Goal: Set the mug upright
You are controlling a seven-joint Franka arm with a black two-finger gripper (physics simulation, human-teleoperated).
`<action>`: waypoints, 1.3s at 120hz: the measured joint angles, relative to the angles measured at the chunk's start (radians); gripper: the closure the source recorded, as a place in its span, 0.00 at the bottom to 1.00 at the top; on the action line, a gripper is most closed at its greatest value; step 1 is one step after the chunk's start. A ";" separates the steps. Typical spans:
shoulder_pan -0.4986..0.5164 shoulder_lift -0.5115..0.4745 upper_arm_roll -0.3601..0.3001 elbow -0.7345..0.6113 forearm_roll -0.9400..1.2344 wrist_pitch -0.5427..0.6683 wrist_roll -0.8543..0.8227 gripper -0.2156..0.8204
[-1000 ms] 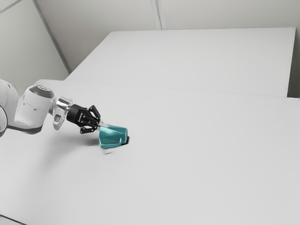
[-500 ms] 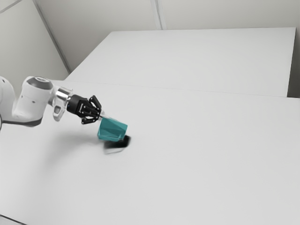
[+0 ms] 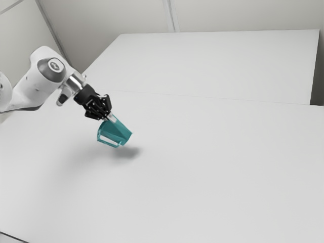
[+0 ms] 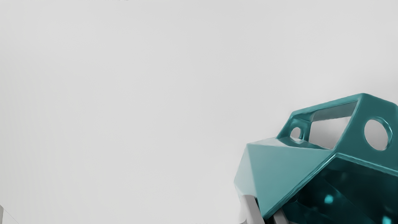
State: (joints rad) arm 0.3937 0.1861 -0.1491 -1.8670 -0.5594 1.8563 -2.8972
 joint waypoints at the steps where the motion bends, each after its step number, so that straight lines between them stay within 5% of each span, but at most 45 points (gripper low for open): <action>1: -0.004 0.000 0.000 0.003 0.012 0.003 0.000 0.97; 69: -0.254 0.127 0.001 0.178 0.642 0.071 0.000 0.97; 144: -0.295 0.201 0.002 0.164 0.731 0.190 0.000 0.97; 156: -0.297 0.203 0.002 0.164 0.748 0.195 0.000 0.79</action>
State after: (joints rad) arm 0.0970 0.3886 -0.1472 -1.7031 0.1882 2.0512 -2.8973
